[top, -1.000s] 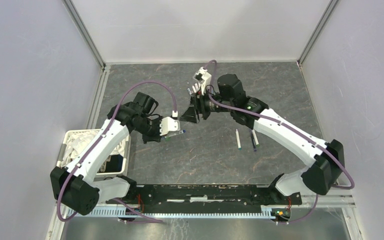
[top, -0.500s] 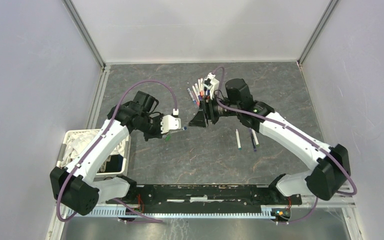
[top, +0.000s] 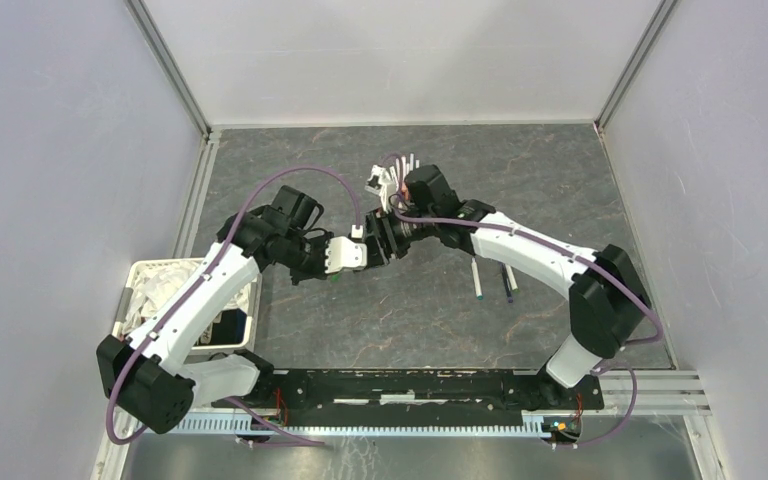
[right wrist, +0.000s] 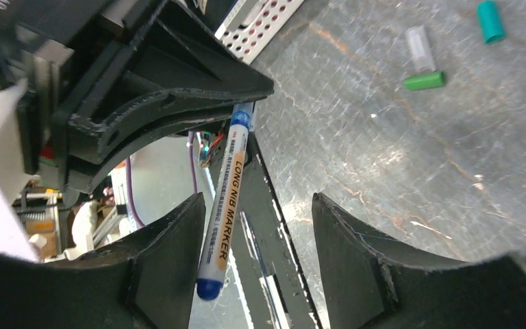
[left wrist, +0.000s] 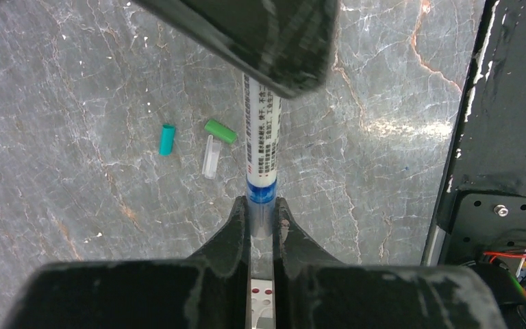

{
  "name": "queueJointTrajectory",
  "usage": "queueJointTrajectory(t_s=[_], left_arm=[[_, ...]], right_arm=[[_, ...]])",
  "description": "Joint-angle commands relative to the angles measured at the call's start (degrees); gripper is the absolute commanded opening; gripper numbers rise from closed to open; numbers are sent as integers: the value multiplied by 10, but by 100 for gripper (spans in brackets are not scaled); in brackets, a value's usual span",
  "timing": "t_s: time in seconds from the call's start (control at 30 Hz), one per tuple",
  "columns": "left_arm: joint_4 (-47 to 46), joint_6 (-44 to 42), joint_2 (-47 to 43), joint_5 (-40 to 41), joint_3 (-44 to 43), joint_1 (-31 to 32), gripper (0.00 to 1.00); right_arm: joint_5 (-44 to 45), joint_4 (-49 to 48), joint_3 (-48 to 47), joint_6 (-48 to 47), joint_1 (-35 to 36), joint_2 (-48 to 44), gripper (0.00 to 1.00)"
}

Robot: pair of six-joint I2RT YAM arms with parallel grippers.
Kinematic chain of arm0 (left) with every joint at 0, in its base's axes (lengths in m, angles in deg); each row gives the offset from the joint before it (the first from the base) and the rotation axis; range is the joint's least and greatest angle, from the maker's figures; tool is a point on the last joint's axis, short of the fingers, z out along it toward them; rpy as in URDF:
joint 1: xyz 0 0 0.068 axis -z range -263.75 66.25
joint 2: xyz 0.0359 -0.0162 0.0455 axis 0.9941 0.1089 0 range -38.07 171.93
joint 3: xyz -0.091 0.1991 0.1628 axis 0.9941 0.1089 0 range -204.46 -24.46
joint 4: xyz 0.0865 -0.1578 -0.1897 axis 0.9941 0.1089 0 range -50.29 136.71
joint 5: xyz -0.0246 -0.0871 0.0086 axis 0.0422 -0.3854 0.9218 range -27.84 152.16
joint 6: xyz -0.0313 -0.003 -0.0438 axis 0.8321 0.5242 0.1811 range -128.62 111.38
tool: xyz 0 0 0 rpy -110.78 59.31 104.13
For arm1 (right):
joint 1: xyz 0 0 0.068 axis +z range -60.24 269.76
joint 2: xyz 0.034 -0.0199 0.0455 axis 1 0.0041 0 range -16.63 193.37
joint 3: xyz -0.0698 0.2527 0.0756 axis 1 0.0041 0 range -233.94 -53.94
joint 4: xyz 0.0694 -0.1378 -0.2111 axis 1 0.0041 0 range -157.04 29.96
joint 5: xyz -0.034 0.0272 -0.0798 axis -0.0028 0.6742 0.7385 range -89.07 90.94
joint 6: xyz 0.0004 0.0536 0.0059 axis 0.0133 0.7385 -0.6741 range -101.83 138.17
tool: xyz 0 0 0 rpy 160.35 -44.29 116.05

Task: Open the pen caps
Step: Pick up the pen from the center of the board.

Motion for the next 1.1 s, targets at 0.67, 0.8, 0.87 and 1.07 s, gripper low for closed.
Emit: queueJointTrajectory(t_s=[0.67, 0.8, 0.87, 1.07], left_arm=[[31, -84, -26, 40, 28, 38, 2], [35, -92, -24, 60, 33, 43, 2], [38, -92, -21, 73, 35, 47, 2], [39, -89, -21, 79, 29, 59, 2]], right_arm=[[-99, 3, -40, -60, 40, 84, 56], [-96, 17, -45, -78, 39, 77, 57], [-93, 28, -52, -85, 38, 78, 58], [-96, 16, -61, -70, 41, 96, 54]])
